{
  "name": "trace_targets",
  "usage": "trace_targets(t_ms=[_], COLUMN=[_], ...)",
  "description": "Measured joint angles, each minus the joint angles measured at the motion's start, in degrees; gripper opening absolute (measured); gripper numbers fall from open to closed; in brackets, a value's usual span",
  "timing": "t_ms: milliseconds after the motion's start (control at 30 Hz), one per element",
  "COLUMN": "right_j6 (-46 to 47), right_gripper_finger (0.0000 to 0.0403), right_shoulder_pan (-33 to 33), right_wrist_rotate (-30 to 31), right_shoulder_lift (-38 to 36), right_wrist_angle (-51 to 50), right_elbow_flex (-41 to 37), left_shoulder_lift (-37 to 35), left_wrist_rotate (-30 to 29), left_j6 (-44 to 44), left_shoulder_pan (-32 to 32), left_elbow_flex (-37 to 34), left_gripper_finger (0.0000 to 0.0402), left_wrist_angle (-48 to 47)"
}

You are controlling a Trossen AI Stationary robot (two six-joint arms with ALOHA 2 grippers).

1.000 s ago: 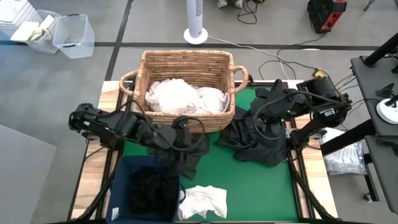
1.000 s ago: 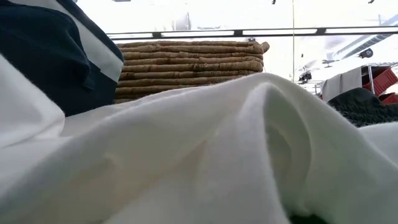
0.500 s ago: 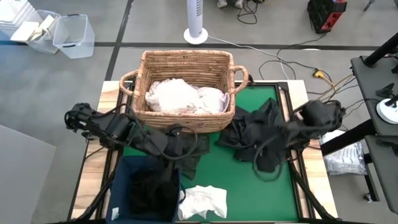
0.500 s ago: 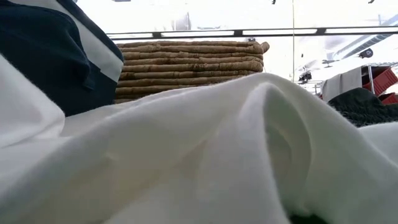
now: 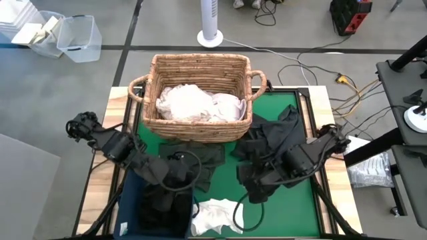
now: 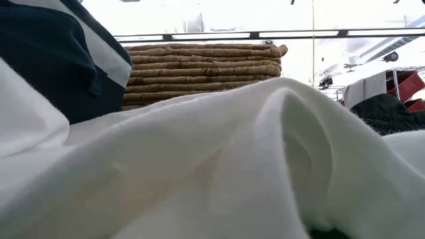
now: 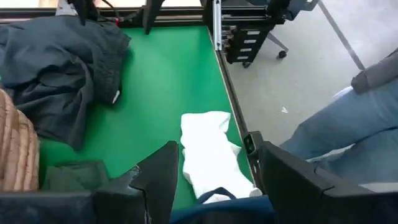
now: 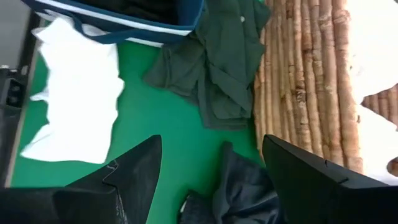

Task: Sort clothes
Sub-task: Put the green shirt into the laundry bin

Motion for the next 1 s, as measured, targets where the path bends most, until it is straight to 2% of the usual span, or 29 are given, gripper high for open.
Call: trace_targets(t_ms=[267, 433, 600, 800, 1000], right_j6=[2.1, 6.4, 13.9, 25.8, 36.4], right_gripper_finger=[0.027, 0.0263, 0.0261, 0.0269, 0.0269], right_shoulder_pan=[0.0, 0.7, 2.7, 6.5, 9.1], right_wrist_rotate=[0.8, 0.8, 0.7, 1.4, 6.4], right_shoulder_lift=[0.3, -1.2, -4.6, -11.8, -18.4], right_wrist_angle=[-0.3, -0.7, -0.8, -0.8, -0.2], right_elbow_flex=[-2.1, -7.3, -14.3, -22.8, -30.1], left_shoulder_lift=[-0.1, 1.1, 3.6, 6.9, 10.7], left_wrist_rotate=[-9.8, -13.7, -14.0, -14.4, -14.1], left_j6=[-0.9, 3.3, 7.7, 6.7, 5.7], left_shoulder_pan=[-3.6, -3.0, -1.7, 1.0, 5.1], left_elbow_flex=[0.0, 0.0, 0.0, 0.0, 0.0], left_gripper_finger=[0.0201, 0.0201, 0.0201, 0.0201, 0.0201], left_wrist_angle=[-2.5, -0.4, 1.2, -0.1, -8.0])
